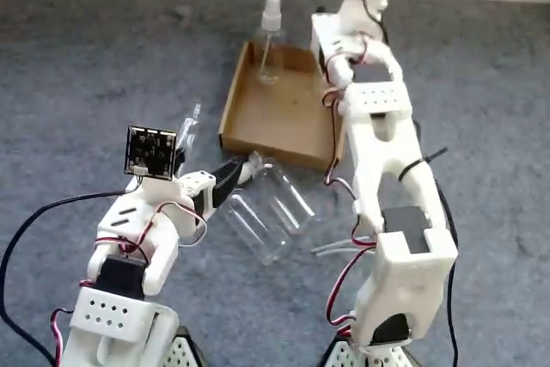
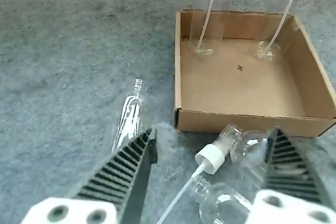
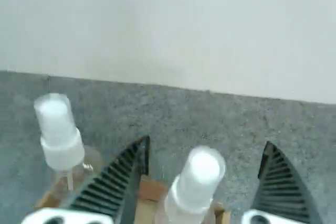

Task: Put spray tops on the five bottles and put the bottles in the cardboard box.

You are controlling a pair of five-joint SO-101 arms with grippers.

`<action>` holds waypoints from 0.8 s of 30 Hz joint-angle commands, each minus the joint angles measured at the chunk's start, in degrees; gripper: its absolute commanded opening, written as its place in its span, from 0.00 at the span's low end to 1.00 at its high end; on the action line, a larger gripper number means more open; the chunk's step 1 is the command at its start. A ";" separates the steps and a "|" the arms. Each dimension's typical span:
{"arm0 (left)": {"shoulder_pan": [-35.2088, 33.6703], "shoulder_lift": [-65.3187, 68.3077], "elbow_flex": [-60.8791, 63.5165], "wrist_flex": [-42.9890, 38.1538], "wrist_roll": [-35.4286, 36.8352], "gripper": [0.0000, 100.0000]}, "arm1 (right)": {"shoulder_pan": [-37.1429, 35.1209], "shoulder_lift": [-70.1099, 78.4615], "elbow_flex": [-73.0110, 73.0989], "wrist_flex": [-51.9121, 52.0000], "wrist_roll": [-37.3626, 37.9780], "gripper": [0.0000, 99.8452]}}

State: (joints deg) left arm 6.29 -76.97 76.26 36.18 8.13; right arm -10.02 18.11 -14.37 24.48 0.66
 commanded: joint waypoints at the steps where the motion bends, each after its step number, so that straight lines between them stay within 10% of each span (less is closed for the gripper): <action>1: -0.66 -0.75 -0.48 -0.97 0.09 0.27 | 0.40 -0.92 -12.35 10.59 -0.44 0.27; 24: -0.84 -0.75 -0.48 -0.97 0.00 0.27 | -10.15 -1.54 -45.93 76.97 3.08 0.26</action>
State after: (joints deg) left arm 6.29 -76.97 76.26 36.18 8.13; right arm -16.09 18.02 -57.71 97.71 1.71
